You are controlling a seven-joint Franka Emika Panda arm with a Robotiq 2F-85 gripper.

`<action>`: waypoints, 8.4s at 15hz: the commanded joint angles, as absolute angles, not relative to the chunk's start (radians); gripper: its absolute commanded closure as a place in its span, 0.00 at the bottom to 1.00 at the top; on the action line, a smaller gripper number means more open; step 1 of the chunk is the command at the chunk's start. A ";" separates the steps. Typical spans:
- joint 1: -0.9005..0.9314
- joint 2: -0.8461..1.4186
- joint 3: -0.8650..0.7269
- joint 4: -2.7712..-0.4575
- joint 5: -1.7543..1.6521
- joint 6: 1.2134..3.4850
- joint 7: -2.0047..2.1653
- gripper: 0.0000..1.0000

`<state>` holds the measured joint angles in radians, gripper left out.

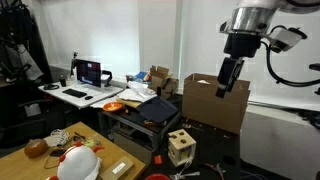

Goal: Move one fork towards you

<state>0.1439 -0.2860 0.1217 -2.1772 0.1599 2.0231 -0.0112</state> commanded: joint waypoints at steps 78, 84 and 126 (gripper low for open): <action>0.043 0.239 0.021 -2.058 -0.160 2.379 0.157 0.00; 0.039 0.382 0.031 -1.997 -0.093 2.423 0.082 0.00; -0.049 1.167 0.132 -1.315 -0.010 2.249 -0.276 0.00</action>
<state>-0.0290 1.1259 0.1010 -1.4044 -0.0277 2.3224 -0.2122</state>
